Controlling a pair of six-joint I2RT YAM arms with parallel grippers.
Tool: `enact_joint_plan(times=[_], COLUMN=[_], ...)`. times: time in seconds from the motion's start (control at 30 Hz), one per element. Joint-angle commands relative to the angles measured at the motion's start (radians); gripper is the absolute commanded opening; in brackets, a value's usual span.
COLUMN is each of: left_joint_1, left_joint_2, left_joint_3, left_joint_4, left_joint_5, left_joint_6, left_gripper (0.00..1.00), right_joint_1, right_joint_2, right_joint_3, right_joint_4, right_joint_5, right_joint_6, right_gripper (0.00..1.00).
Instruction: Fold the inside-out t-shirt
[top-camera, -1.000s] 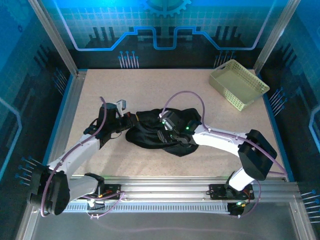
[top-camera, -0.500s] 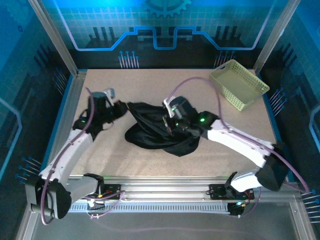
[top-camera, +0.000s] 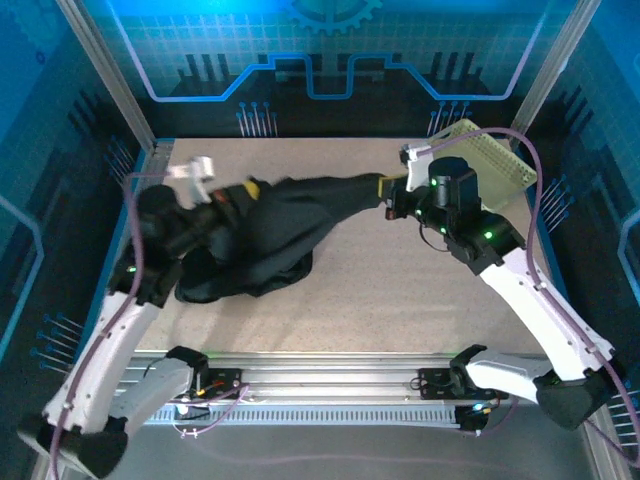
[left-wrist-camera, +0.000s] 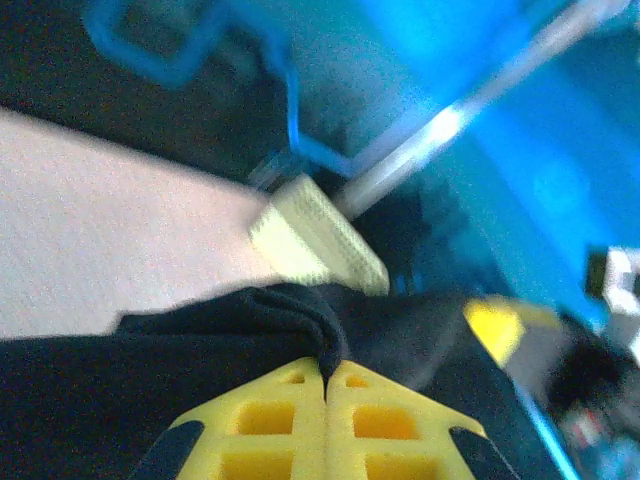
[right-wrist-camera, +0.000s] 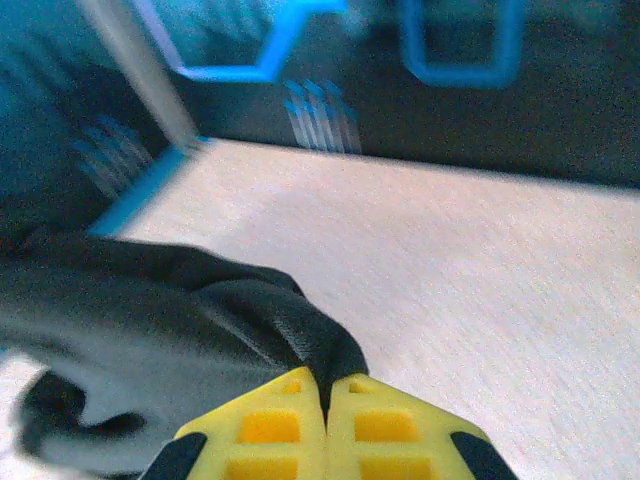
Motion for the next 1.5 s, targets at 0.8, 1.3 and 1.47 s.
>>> enact_joint_plan(times=[0.8,1.3,1.47], left_joint_1=[-0.088,0.052,0.183], left_joint_2=[0.450,0.566,0.315], left_joint_3=[-0.030,0.096,0.178], left_joint_4=[-0.381,-0.274,-0.171], left_joint_5=[-0.597,-0.458,-0.201], left_joint_6=[0.095,0.135,0.094], left_gripper=[0.88,0.01,0.00], right_joint_1=[-0.341,-0.401,-0.477], right_joint_2=[-0.010,0.042,0.038], right_joint_3=[-0.360,-0.272,-0.061], right_joint_4=[-0.073,-0.107,-0.180], right_joint_5=[-0.017,-0.019,-0.033], right_joint_6=[0.189,0.155,0.125], right_gripper=[0.00,0.00,0.00])
